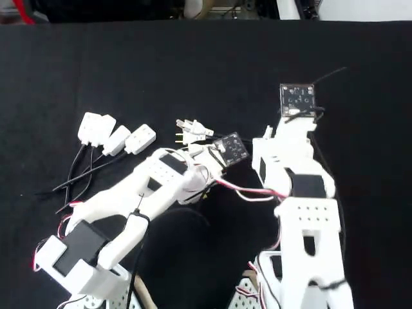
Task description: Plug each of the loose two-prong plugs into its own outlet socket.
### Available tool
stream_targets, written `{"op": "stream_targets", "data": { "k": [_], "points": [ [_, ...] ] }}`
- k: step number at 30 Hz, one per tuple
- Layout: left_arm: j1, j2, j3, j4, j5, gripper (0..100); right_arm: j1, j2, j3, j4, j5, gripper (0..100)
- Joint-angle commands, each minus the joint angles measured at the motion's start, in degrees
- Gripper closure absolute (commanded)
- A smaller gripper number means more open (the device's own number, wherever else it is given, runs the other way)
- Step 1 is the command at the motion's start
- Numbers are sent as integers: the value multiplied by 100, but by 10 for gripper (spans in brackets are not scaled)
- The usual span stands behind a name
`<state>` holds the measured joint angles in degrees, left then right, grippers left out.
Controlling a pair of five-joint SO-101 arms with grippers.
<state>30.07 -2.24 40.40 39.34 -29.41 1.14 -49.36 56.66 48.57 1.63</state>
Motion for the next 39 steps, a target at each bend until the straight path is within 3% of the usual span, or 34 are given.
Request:
{"op": "stream_targets", "data": {
  "k": [1, 6, 9, 21, 28, 32, 35, 39],
  "points": [
    [75, 9, -330, 369, 35, 655, 18, -567, 22, 334, 158, 985],
    [75, -26, -382, 695, 53, 609, 18, -1138, 470, 413, 413, 985],
    [75, -369, -444, 1020, 536, 623, -18, -1490, 734, 360, 598, 985],
    [-57, -3684, 787, 1231, 1864, 629, -1204, -2993, 796, 1020, 396, 986],
    [251, -5688, 2510, 97, 2127, 629, -2321, -3943, 787, 1002, 229, 986],
    [523, -6681, 3231, -255, 2136, 629, -2523, -4453, 866, 1292, -149, 986],
    [356, -7218, 3468, -396, 2171, 630, -2673, -4804, 857, 1600, -193, 986],
    [180, -7499, 3591, -545, 2171, 743, -2910, -5068, 910, 1723, -378, 986]
  ]
}}
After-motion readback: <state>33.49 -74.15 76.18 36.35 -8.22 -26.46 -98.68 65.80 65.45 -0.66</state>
